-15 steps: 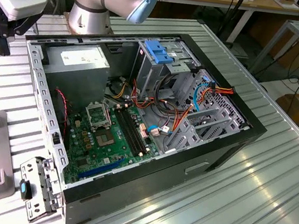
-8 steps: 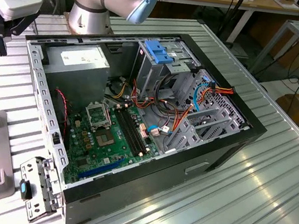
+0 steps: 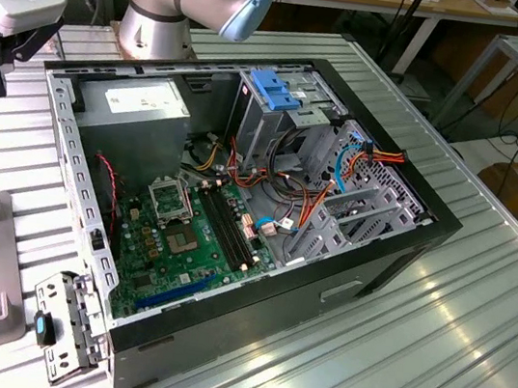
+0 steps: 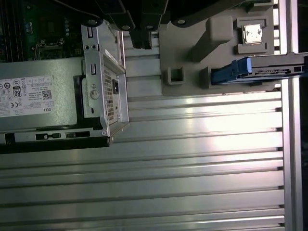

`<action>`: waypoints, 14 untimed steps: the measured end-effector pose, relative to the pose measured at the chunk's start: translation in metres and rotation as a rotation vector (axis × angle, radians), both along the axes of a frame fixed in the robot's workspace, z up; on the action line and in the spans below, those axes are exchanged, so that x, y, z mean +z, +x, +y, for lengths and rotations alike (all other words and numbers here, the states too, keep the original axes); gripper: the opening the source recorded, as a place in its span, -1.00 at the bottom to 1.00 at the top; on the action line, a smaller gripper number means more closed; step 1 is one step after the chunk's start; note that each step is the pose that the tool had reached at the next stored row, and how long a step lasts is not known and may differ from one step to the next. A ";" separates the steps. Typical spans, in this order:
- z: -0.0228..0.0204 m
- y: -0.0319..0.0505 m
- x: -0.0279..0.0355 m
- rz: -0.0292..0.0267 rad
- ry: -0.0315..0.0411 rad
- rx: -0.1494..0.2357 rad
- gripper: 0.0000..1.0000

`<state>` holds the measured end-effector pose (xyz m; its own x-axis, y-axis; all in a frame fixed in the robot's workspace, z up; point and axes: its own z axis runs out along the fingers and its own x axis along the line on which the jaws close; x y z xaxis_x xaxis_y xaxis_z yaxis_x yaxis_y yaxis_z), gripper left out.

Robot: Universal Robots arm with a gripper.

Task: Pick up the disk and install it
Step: 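Reach for the disk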

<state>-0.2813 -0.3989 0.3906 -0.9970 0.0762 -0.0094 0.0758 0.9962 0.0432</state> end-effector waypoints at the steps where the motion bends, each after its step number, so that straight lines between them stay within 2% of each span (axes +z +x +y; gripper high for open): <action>1: 0.0000 -0.0006 0.0000 0.0001 0.0000 0.000 -0.79; 14: 0.0008 -0.0131 -0.0002 0.0021 0.0000 0.000 -0.79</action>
<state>-0.2944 -0.3981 0.3903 -0.9971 0.0763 -0.0073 0.0759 0.9962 0.0431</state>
